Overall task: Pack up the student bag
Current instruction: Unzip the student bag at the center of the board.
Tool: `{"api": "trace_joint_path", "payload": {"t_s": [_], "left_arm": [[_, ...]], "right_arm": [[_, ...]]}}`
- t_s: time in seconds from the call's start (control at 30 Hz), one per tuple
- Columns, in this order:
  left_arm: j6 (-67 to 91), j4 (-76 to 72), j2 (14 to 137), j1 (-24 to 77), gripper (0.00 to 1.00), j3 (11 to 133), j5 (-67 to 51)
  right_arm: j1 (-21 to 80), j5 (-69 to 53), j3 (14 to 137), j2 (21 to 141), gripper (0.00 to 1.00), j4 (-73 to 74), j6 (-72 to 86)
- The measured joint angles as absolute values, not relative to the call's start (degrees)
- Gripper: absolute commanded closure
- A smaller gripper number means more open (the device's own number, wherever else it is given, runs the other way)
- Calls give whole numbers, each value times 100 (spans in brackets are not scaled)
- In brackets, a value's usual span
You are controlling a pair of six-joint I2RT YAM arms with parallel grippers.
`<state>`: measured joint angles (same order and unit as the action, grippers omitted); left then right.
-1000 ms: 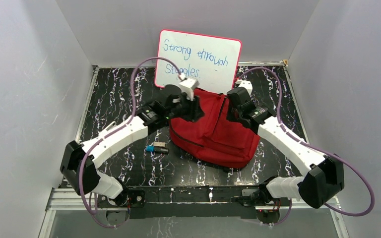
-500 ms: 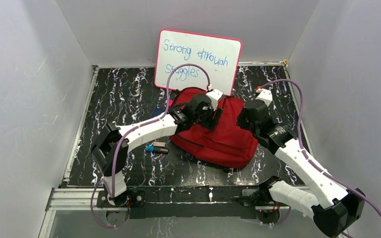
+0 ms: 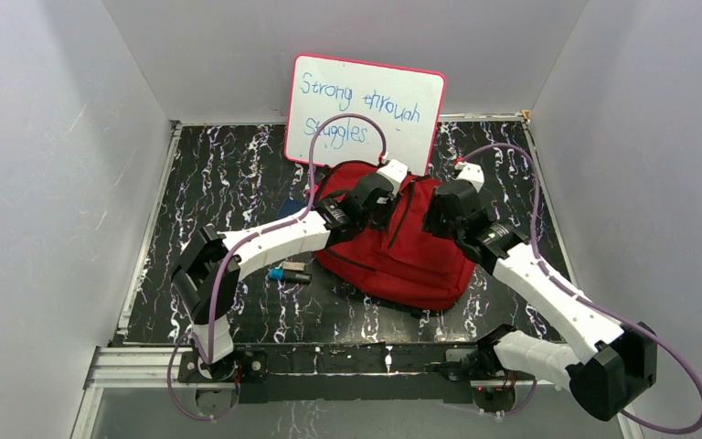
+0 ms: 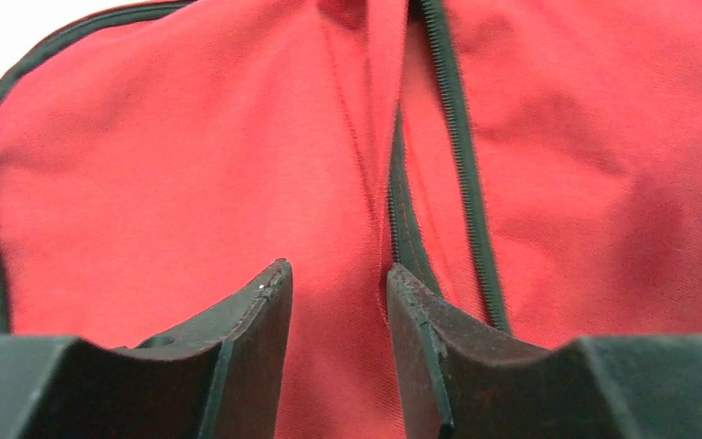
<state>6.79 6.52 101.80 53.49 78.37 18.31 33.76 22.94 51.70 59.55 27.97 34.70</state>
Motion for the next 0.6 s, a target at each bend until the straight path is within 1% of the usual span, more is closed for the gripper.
{"api": "trace_joint_path", "payload": {"t_s": [0.2,0.37,0.5,0.6], "left_arm": [[668,598,10178,5347,65,7612,2274],[825,427,10141,5319,66,7308,2314],[1033,248,9911,5245,66,7017,2241],[1155,209,9745,5146,67,6812,2187]], "right_arm": [[3376,2344,5395,6801,36,2681,3234],[3376,2545,5743,7470,31,2657,3061],[3376,2735,5955,7819,31,2593,2947],[3376,2845,6049,7985,36,2585,2884]]}}
